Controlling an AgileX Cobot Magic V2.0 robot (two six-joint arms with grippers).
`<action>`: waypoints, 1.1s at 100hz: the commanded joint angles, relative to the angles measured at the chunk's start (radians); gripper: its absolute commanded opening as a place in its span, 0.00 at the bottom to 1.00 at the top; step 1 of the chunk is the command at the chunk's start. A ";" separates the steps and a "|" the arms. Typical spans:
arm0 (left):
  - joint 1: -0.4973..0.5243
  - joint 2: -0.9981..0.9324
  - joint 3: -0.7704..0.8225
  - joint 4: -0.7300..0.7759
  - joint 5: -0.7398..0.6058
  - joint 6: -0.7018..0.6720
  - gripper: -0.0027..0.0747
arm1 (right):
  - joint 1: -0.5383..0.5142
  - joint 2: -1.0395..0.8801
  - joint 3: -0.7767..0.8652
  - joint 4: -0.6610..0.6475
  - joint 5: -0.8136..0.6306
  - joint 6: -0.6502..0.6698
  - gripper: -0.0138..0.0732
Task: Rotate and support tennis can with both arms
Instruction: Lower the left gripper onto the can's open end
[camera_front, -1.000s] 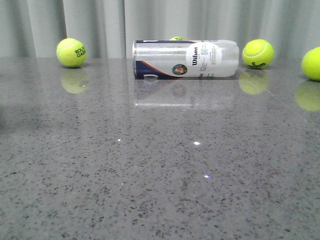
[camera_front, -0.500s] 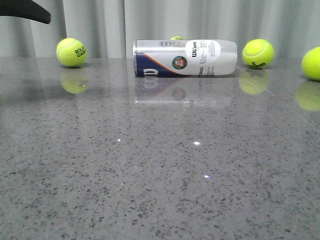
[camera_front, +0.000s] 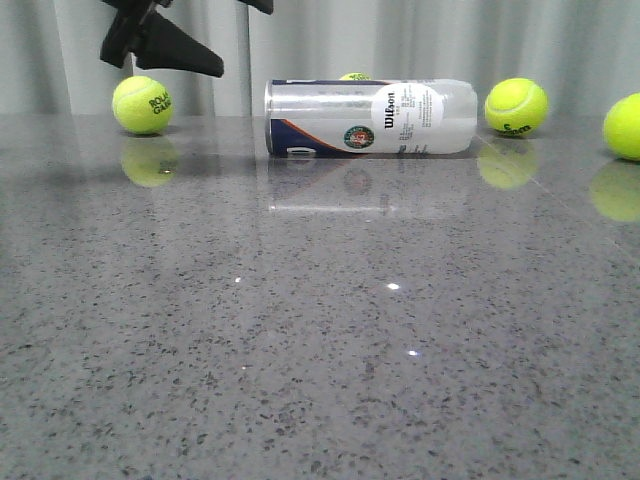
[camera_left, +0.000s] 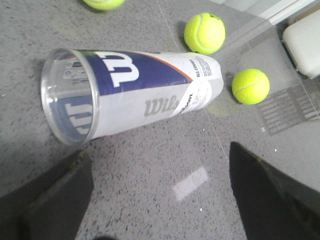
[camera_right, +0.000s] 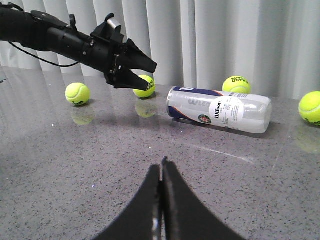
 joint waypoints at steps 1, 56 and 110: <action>-0.019 -0.021 -0.055 -0.084 -0.006 0.004 0.73 | -0.001 0.009 -0.023 -0.002 -0.075 -0.007 0.09; -0.100 0.030 -0.069 -0.068 -0.187 0.053 0.73 | -0.001 0.009 -0.023 -0.002 -0.075 -0.007 0.09; -0.125 0.089 -0.069 -0.067 -0.272 0.061 0.73 | -0.001 0.009 -0.023 -0.002 -0.075 -0.007 0.09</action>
